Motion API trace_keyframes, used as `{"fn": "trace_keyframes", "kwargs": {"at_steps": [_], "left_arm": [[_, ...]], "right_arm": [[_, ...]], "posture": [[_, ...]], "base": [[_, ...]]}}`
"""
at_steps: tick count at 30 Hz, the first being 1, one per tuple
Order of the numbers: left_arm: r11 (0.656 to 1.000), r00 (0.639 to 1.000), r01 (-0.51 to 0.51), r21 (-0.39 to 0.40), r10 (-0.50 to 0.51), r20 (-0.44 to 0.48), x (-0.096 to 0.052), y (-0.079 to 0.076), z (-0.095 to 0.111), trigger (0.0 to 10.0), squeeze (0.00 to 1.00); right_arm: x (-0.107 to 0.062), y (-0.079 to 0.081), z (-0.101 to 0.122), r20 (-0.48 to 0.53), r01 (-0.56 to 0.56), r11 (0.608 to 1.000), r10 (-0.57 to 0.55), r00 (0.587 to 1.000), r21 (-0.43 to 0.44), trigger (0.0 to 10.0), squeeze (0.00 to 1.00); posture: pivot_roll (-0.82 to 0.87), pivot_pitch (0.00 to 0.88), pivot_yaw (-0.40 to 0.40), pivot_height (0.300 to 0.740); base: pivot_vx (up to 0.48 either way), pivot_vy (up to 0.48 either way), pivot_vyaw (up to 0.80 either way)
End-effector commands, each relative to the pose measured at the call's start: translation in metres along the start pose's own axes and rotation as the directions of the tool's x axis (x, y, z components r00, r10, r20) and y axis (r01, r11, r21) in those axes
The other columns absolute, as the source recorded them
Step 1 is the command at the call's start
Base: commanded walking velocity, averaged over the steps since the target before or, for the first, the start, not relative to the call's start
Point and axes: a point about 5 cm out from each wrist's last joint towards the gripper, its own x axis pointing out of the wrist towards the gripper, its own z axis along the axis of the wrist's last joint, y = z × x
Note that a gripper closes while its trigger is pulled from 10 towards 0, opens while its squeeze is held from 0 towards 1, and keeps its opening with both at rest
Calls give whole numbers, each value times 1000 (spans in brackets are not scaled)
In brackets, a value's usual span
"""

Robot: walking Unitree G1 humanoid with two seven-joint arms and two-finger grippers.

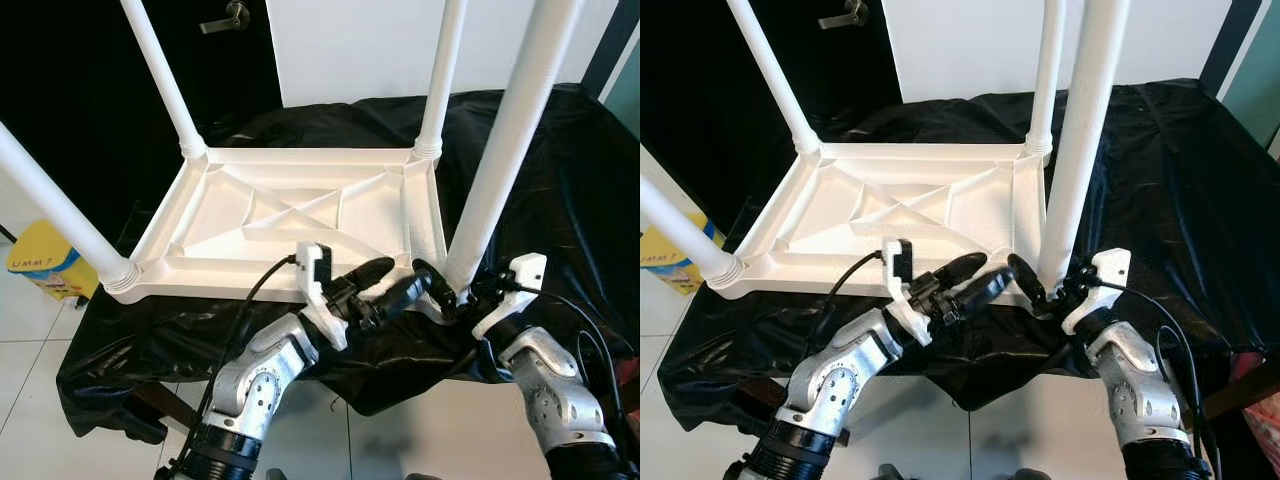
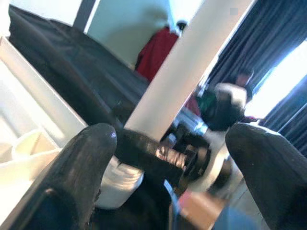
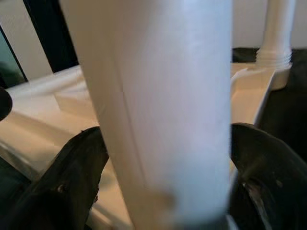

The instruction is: Building children table

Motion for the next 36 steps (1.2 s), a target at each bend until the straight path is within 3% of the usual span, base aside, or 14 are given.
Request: {"fn": "trace_keyframes", "kwargs": {"at_steps": [1, 2, 5, 9, 14, 15, 16, 17, 18, 27, 28, 29, 30, 36], "left_arm": [[995, 997, 66, 73, -62, -47, 0, -6, -2, 10000, 0], [995, 997, 66, 73, -62, -47, 0, -6, -2, 10000, 0], [954, 977, 119, 276, -64, -202, -2, -8, -6, 10000, 0], [903, 955, 162, 398, -41, -295, -4, -6, -7, 10000, 0], [882, 952, 168, 440, -29, -305, -5, -4, -5, 10000, 0], [867, 950, 168, 470, -15, -313, -6, -2, -3, 10000, 0], [867, 950, 168, 470, -15, -313, -6, -2, -3, 10000, 0], [850, 946, 169, 498, 1, -323, -7, 1, -2, 10000, 0], [835, 945, 168, 524, 16, -327, -7, 3, 0, 10000, 0], [803, 944, 164, 573, 41, -328, -5, 5, 1, 10000, 0], [814, 953, 138, 565, 46, -300, -3, 6, 3, 10000, 0], [814, 953, 138, 565, 46, -300, -3, 6, 3, 10000, 0], [823, 961, 112, 556, 53, -272, -2, 7, 5, 10000, 0], [838, 973, 63, 542, 69, -220, -1, 9, 8, 10000, 0]], "right_arm": [[2, 3, -1, -7, -38, 995, 38, 999, -88, 10000, 0], [2, 3, -1, -7, -38, 995, 38, 999, -88, 10000, 0], [5, 2, 2, -41, -96, 975, 90, 995, -202, 10000, 0], [9, 0, 6, -62, -135, 968, 125, 990, -213, 10000, 0], [12, -1, 8, -71, -155, 962, 143, 987, -223, 10000, 0], [13, -2, 8, -79, -165, 958, 151, 985, -234, 7059, 0], [13, -2, 8, -79, -165, 958, 151, 985, -234, 7059, 0], [14, -4, 7, -86, -168, 956, 152, 985, -239, 1020, 0], [15, -6, 6, -89, -175, 953, 157, 984, -248, 0, 0], [15, -10, -3, -112, -143, 962, 120, 986, -231, 0, 0], [14, -9, -6, -120, -119, 969, 94, 988, -217, 4784, 0], [14, -9, -6, -120, -119, 969, 94, 988, -217, 4784, 0], [13, -7, -8, -124, -97, 975, 73, 990, -199, 10000, 0], [12, -1, -13, -117, 26, 981, -49, 992, -191, 10000, 0]], "posture": [[-181, 47, 71, 740], [-181, 47, 71, 740], [-178, 52, 68, 740], [-171, 55, 65, 740], [-169, 55, 63, 740], [-163, 52, 57, 740], [-163, 52, 57, 740], [-155, 44, 52, 740], [-157, 41, 52, 740], [-153, 34, 40, 740], [-155, 33, 34, 740], [-155, 33, 34, 740], [-153, 32, 32, 740], [-152, 33, 31, 740]], "base": [[0, 0, 0], [0, 0, 0], [0, 0, 0], [0, 0, 0], [0, 0, 0], [0, 0, 0], [0, 0, 0], [0, 0, 0], [0, 0, 0], [0, 0, 0], [0, 0, 0], [0, 0, 0], [0, 0, 0], [0, 0, 0]]}}
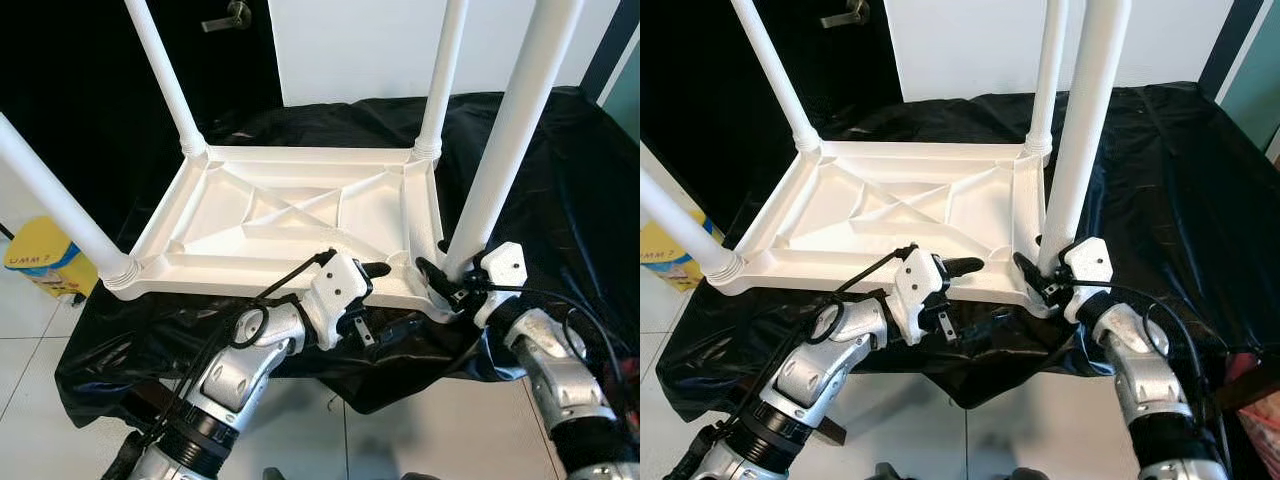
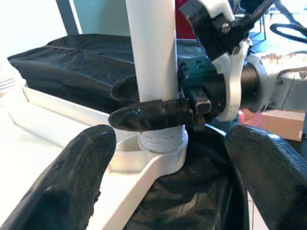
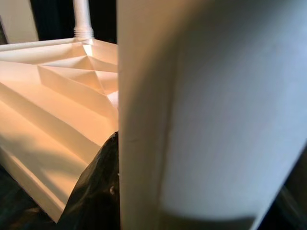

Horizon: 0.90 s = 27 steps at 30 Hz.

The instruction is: Building children table

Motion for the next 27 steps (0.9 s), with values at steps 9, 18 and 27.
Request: {"fn": "trace_keyframes", "kwargs": {"at_steps": [9, 18, 27], "left_arm": [[999, 999, -48, -13, 48, -9, -3, 3, -6, 10000, 0], [999, 998, -51, 0, 51, -19, -2, 3, -8, 10000, 0], [999, 998, -54, 4, 54, -20, -2, 3, -8, 10000, 0]], "right_arm": [[-6, 14, -20, -105, 237, 971, -235, 966, 6, 10000, 0], [-5, 33, -24, -143, 386, 923, -381, 913, 5, 10000, 0], [-4, 40, -24, -161, 459, 888, -452, 877, 9, 10000, 0]], "posture": [[-148, 25, 30, 740], [-141, 13, 27, 740], [-143, 9, 27, 740]], "base": [[0, 0, 0], [0, 0, 0], [0, 0, 0]]}}
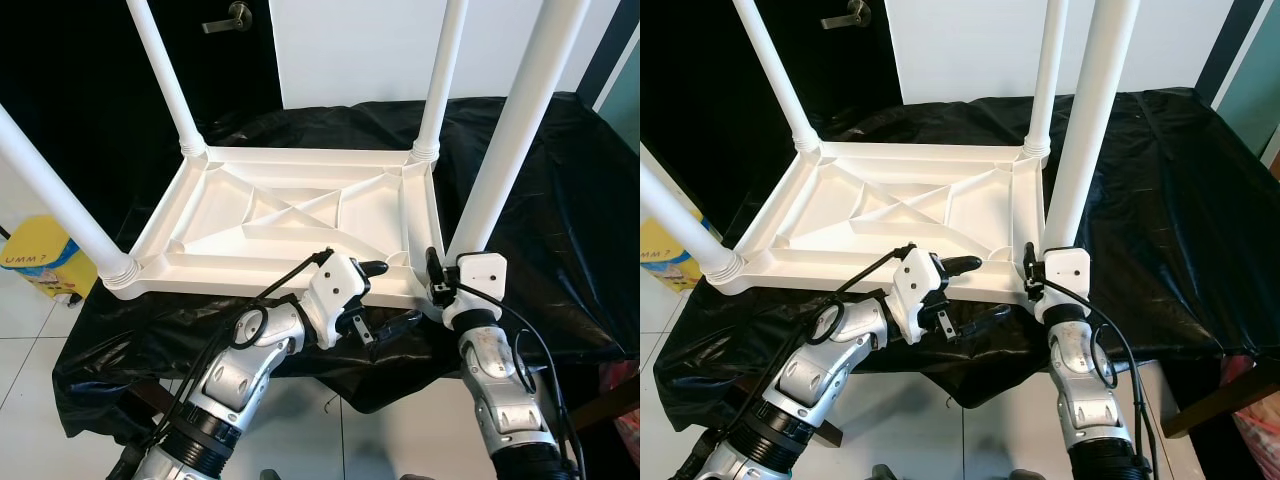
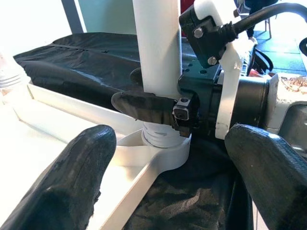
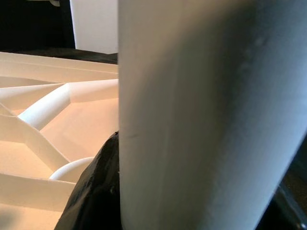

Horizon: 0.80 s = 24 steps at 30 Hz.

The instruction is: Building children table

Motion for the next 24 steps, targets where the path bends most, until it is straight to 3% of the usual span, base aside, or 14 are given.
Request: {"fn": "trace_keyframes", "kwargs": {"at_steps": [1, 11, 12, 13, 14, 20, 24], "left_arm": [[999, 999, -38, 1, 38, -11, -1, 2, -3, 10000, 0], [999, 999, -27, 18, 28, -18, 2, 4, -3, 10000, 0], [999, 1000, -24, 23, 25, -16, 3, 5, -2, 10000, 0], [999, 1000, -24, 23, 25, -16, 3, 5, -2, 10000, 0], [999, 1000, -22, 30, 22, -15, 4, 5, -1, 10000, 0], [999, 1000, -24, 36, 24, -11, 7, 5, 0, 10000, 0], [998, 999, -31, 48, 32, -12, 8, 4, -1, 10000, 0]], "right_arm": [[-10, 1, -21, -112, 9, 1000, -12, 994, -20, 10000, 0], [-7, 14, -17, -105, 70, 998, -70, 992, -3, 10000, 0], [-6, 16, -16, -100, 66, 998, -66, 993, -1, 10000, 875], [-6, 16, -16, -100, 66, 998, -66, 993, -1, 10000, 875], [-5, 15, -15, -96, 63, 998, -62, 993, 2, 10000, 1000], [-3, 8, -9, -54, 43, 999, -44, 998, -21, 10000, 1000], [-2, -4, -7, -31, 11, 999, -12, 999, -43, 10000, 1000]], "posture": [[-142, 9, 26, 740], [-129, 0, 39, 740], [-127, 0, 36, 740], [-127, 0, 36, 740], [-127, 0, 33, 740], [-130, 0, 22, 740], [-135, 0, 12, 740]], "base": [[0, 0, 0], [0, 0, 0], [0, 0, 0], [0, 0, 0], [0, 0, 0], [0, 0, 0], [0, 0, 0]]}}
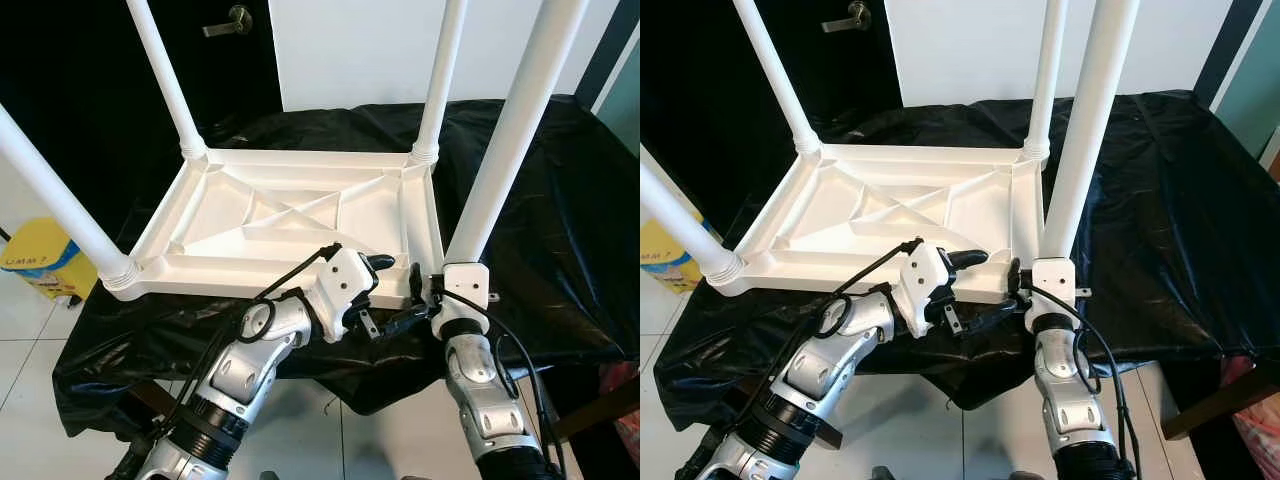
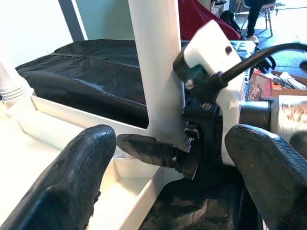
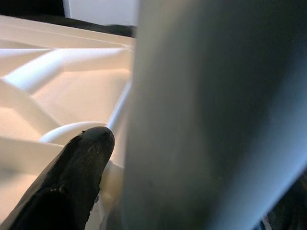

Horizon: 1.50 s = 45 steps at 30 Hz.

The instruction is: Building children table

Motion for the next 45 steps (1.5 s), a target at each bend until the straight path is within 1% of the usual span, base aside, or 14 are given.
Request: {"fn": "trace_keyframes", "kwargs": {"at_steps": [1, 6, 7, 8, 9, 14, 17, 24, 25, 26, 36, 37, 38, 45], "left_arm": [[999, 999, -34, 10, 34, -19, 0, 1, -4, 10000, 0], [999, 999, -44, 11, 44, -12, 1, 2, -4, 10000, 0], [999, 999, -43, 10, 43, -12, 1, 2, -4, 10000, 0], [999, 999, -43, 10, 43, -12, 1, 2, -4, 10000, 0], [999, 999, -40, 9, 40, -15, 0, 2, -5, 10000, 0], [999, 999, -44, 10, 45, -19, -1, 4, -6, 10000, 0], [999, 998, -55, 0, 55, -5, 0, 4, -4, 10000, 0], [998, 998, -59, 2, 59, -6, -1, 3, -4, 10000, 0], [998, 998, -61, 0, 61, -8, 0, 3, -4, 10000, 0], [998, 998, -61, -1, 61, -9, 0, 3, -4, 10000, 0], [998, 998, -62, -5, 62, -11, 1, -1, -4, 10000, 0], [998, 998, -63, -3, 63, -12, 0, -1, -4, 10000, 0], [998, 998, -64, -2, 64, -13, 0, -1, -4, 10000, 0], [998, 998, -68, -8, 68, -14, -1, -1, -5, 10000, 0]], "right_arm": [[0, -2, 3, 22, -11, 1000, 11, 1000, 11, 10000, 1000], [1, -18, 3, 44, -101, 994, 102, 994, -36, 10000, 976], [1, -19, 4, 51, -144, 989, 146, 988, -38, 10000, 251], [1, -19, 4, 51, -144, 989, 146, 988, -38, 10000, 251], [2, -20, 5, 64, -261, 964, 264, 963, -45, 10000, 0], [5, -21, 10, 73, -374, 926, 376, 924, -45, 10000, 0], [9, -22, 15, 68, -496, 867, 498, 864, -47, 10000, 0], [17, -25, 15, 30, -587, 804, 592, 805, -97, 10000, 0], [19, -27, 13, 21, -597, 797, 601, 799, -97, 6627, 0], [20, -29, 12, 16, -602, 792, 607, 795, -98, 0, 0], [19, -31, 2, -23, -617, 785, 617, 787, -58, 0, 0], [19, -32, 1, -23, -608, 793, 608, 794, -37, 4588, 0], [19, -32, 0, -23, -599, 800, 598, 801, -27, 10000, 0], [18, -32, -1, -25, -526, 850, 526, 850, -7, 10000, 0]], "posture": [[-135, 0, 12, 740], [-149, 3, 24, 740], [-152, 8, 30, 740], [-152, 8, 30, 740], [-155, 10, 33, 740], [-156, 11, 37, 740], [-155, 12, 36, 740], [-145, 11, 36, 740], [-136, 8, 33, 740], [-130, 8, 31, 740], [-121, 9, 29, 740], [-122, 12, 28, 740], [-123, 13, 28, 740], [-129, 15, 27, 740]], "base": [[0, 0, 0], [0, 0, 0], [0, 0, 0], [0, 0, 0], [0, 0, 0], [0, 0, 0], [0, 0, 0], [0, 0, 0], [0, 0, 0], [0, 0, 0], [0, 0, 0], [0, 0, 0], [0, 0, 0], [0, 0, 0]]}}
